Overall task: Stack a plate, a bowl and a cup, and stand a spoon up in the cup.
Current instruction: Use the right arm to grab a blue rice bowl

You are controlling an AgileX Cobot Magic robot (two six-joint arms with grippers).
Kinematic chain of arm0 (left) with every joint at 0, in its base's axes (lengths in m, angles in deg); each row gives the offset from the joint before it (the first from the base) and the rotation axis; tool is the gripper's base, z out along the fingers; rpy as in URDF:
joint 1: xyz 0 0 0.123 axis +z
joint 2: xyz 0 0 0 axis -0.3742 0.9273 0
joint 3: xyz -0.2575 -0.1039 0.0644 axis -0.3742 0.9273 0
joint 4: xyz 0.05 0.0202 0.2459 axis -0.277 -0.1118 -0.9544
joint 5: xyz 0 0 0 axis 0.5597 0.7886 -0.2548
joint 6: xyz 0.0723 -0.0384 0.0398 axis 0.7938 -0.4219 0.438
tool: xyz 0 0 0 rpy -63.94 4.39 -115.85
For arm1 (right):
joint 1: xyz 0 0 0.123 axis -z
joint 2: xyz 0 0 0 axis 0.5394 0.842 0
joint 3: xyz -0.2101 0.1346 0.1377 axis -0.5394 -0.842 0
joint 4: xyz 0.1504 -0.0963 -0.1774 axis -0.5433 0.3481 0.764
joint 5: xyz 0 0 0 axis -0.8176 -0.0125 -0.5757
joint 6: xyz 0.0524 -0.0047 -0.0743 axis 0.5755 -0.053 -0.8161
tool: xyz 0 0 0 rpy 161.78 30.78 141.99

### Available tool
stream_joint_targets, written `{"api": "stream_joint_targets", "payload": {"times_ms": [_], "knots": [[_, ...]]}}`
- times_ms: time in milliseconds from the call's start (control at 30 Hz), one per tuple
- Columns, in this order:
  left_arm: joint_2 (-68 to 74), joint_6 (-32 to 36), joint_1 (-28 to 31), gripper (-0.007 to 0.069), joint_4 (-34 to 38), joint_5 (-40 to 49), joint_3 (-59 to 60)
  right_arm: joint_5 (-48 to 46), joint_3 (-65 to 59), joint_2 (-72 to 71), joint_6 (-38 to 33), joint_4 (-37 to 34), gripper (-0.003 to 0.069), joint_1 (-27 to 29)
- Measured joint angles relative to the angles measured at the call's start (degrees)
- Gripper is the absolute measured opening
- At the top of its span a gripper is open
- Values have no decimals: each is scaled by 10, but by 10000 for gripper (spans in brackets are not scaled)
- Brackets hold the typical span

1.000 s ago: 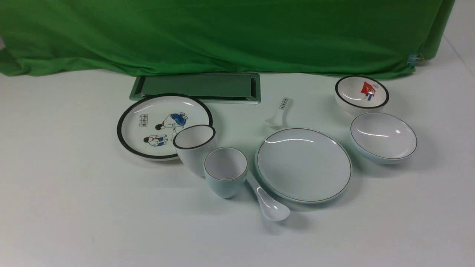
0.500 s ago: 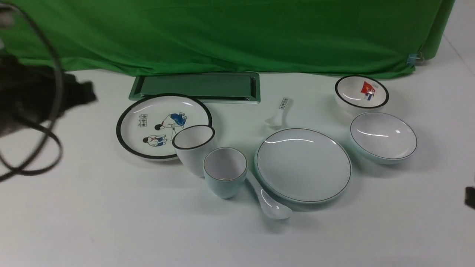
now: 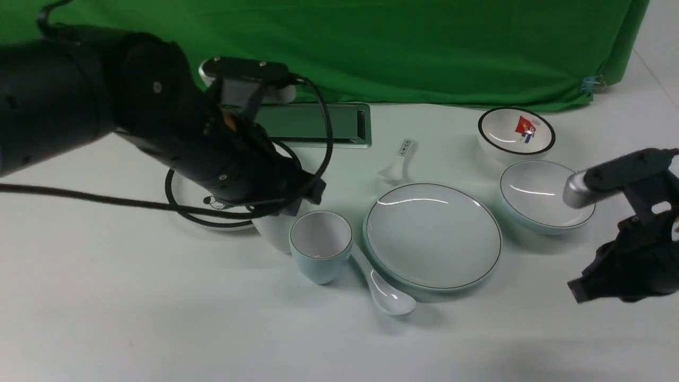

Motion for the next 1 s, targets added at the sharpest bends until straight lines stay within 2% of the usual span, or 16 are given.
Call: {"api": "stream_joint_targets", "payload": {"times_ms": [100,233,267,300,433,533,633,733,900,933,1000], "knots": [[6,1,0,296,-6,0,-7,-17,62,58,-13,-35,86,45],[6,1,0,365,-15,1,-8,-27,142,128,-25,-58,237,85],[6,1,0,365,-15,1,-8,-27,147,132,-27,-58,246,87],[6,1,0,377,-15,7,-8,-28,184,166,-28,-60,323,101],[6,1,0,383,-16,23,-8,-24,258,237,-24,-62,465,124],[6,1,0,384,-16,33,-8,-25,292,275,-16,-62,493,131],[6,1,0,384,-15,50,-8,-20,330,332,-14,-62,478,134],[6,1,0,384,-13,58,-8,-3,340,362,-14,-62,412,134],[6,1,0,384,-8,68,-8,8,345,384,-15,-62,223,134],[6,1,0,384,-8,68,-8,8,344,384,-15,-62,223,134],[6,2,0,384,-8,76,-8,3,351,384,-24,-62,121,134]]}}
